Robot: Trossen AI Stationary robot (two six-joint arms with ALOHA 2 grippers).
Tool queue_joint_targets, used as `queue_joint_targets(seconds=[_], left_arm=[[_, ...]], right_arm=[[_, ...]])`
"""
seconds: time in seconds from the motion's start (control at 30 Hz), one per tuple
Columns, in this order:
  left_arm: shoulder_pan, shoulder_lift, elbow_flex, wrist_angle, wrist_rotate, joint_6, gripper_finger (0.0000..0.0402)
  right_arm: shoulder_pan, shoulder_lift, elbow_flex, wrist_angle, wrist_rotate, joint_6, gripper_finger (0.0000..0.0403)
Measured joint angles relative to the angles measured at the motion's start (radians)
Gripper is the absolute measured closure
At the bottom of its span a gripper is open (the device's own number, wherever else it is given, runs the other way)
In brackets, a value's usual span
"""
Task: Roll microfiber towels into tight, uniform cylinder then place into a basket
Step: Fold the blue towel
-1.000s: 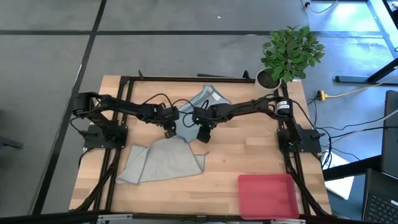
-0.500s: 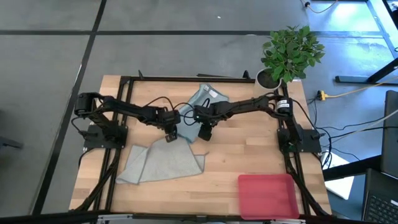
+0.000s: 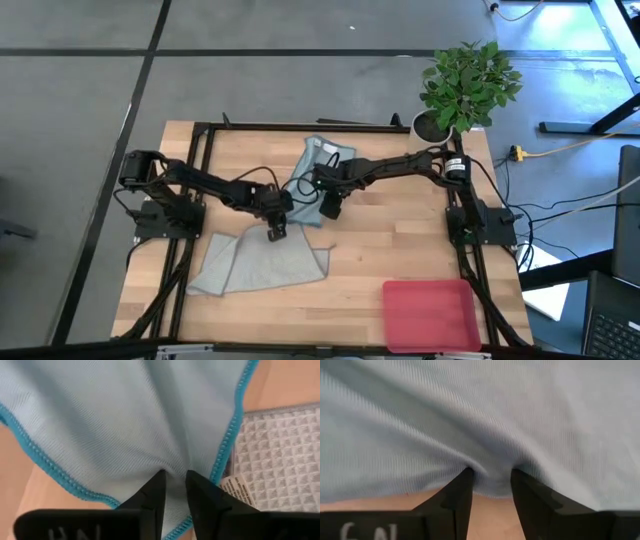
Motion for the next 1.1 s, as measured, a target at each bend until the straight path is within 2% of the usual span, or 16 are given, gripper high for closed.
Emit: queue_joint_targets(seconds=[0.27, 0.47, 0.87, 1.1], left_arm=[[-0.012, 0.0, 0.0, 0.024, -0.011, 0.017, 0.0332], [-0.003, -0.054, 0.0, -0.022, -0.111, 0.035, 0.0332], [0.01, -0.276, 0.002, -0.204, -0.122, 0.049, 0.0332], [-0.02, -0.404, 0.002, -0.384, -0.123, -0.086, 0.0332]], right_arm=[[-0.001, -0.041, -0.008, -0.032, 0.013, -0.027, 0.0264], [0.033, -0.128, -0.004, -0.078, 0.013, -0.043, 0.0264], [0.195, -0.149, -0.003, -0.072, 0.004, -0.21, 0.0264], [0.257, -0.159, -0.002, -0.073, 0.002, -0.268, 0.0264]])
